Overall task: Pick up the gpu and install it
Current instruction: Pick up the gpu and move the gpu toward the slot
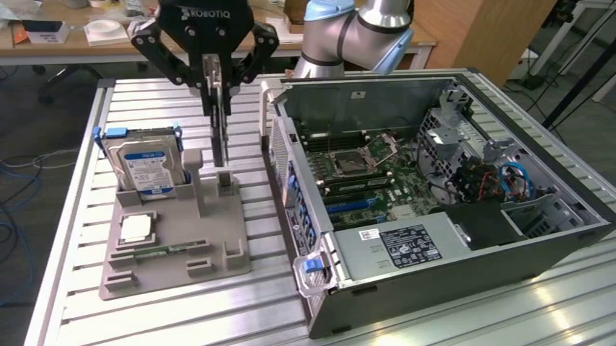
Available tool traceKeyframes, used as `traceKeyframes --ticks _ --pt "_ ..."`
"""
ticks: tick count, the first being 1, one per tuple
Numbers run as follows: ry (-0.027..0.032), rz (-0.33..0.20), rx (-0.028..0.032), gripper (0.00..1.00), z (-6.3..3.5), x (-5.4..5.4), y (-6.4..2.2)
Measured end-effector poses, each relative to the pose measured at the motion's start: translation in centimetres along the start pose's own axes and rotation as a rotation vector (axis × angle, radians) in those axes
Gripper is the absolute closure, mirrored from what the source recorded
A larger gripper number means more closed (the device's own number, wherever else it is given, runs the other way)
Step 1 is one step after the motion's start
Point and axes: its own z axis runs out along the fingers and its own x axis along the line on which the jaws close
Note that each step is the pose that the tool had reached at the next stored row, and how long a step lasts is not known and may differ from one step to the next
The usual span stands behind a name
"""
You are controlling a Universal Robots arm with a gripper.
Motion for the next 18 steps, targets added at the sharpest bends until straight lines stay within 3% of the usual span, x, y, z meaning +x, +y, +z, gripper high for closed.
traceKeyframes --ticks 4,11,18 --pt "0.0000 0.000 0.0000 0.74 -0.82 0.0 0.03" --pt "0.0001 0.000 0.0001 0.74 -0.83 -0.1 0.04" --pt "0.0002 0.000 0.0000 0.74 -0.81 -1.2 0.13"
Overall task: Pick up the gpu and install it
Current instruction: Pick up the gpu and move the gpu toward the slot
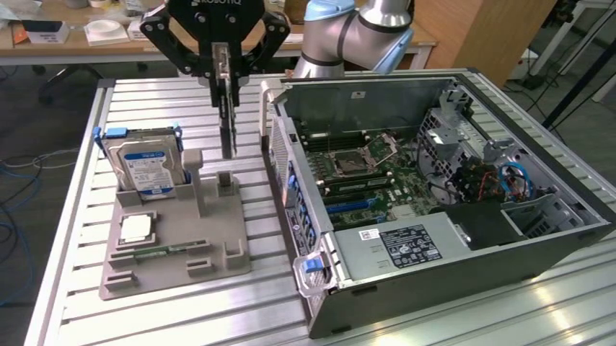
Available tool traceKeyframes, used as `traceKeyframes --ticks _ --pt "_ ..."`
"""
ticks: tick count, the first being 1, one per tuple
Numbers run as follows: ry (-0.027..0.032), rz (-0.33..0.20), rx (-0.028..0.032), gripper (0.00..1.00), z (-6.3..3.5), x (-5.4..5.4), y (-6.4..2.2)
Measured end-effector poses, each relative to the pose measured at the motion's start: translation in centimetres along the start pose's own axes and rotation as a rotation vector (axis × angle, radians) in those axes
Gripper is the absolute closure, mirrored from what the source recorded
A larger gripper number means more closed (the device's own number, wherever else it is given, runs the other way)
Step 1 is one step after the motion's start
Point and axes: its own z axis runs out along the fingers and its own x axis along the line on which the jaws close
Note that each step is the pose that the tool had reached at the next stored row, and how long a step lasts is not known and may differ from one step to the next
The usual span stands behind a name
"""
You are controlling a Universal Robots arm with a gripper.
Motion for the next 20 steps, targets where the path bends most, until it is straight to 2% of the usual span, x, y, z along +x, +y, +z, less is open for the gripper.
traceKeyframes --ticks 20 --pt "0.0008 0.000 0.0002 0.74 0.06 -5.3 0.40"
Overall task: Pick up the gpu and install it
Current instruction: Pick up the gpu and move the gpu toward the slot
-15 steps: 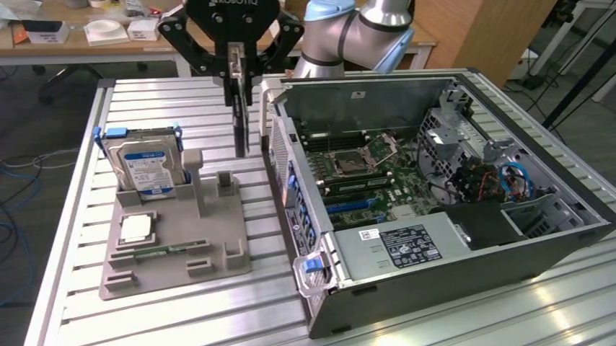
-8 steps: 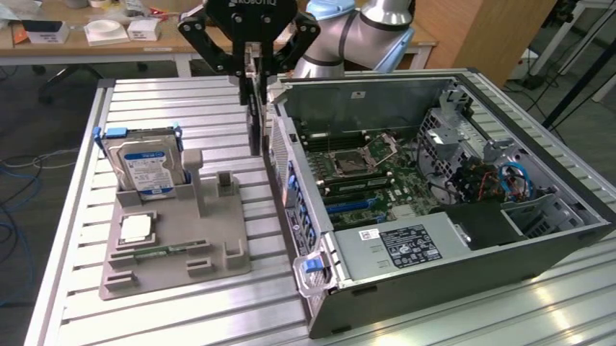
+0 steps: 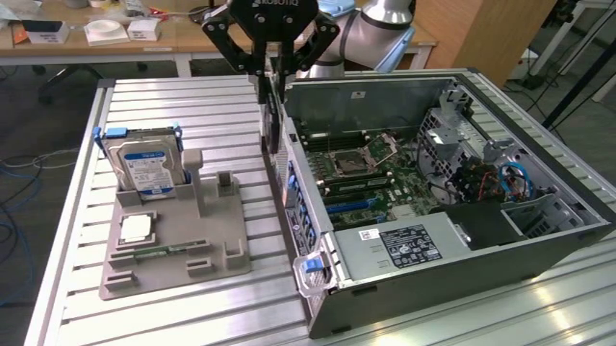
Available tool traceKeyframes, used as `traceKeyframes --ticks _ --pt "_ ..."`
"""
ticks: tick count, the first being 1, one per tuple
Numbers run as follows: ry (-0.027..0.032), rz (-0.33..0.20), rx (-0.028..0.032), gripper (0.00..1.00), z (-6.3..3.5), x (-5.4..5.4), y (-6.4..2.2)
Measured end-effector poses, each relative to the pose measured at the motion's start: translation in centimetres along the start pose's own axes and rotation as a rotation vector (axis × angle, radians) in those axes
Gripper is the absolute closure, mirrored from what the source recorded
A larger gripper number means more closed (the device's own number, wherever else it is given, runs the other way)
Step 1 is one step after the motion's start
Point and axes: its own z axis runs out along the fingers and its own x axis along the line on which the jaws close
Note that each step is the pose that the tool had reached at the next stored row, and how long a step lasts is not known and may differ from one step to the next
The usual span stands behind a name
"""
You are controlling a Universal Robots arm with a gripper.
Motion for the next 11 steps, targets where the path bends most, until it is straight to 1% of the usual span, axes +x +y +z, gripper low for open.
traceKeyframes --ticks 11 --pt "0.0004 0.000 -0.0001 0.74 0.04 -3.9 0.30"
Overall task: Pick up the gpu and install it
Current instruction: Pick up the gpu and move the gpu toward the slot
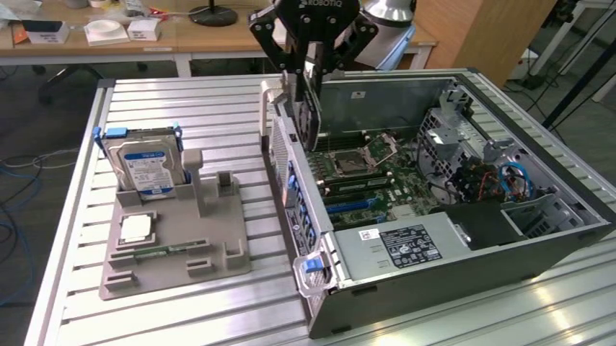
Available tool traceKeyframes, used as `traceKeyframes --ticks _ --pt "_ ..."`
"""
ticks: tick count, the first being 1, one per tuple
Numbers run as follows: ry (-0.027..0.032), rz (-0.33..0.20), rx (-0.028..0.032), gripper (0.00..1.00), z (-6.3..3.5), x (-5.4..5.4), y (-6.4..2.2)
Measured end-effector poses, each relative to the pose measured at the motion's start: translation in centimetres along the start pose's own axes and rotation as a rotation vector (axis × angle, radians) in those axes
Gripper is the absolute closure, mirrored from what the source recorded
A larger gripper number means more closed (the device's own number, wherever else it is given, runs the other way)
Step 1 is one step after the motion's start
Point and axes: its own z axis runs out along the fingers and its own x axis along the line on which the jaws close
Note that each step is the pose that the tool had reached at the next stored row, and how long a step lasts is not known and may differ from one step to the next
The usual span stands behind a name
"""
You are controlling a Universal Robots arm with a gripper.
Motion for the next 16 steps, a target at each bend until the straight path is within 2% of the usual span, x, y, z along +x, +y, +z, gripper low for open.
traceKeyframes --ticks 3,10,16 --pt "0.0000 0.000 0.0001 0.74 0.00 -0.5 0.04" --pt "0.0000 0.000 0.0000 0.74 0.01 -0.6 0.05" --pt "0.0000 0.000 0.0001 0.74 0.01 -1.8 0.14"
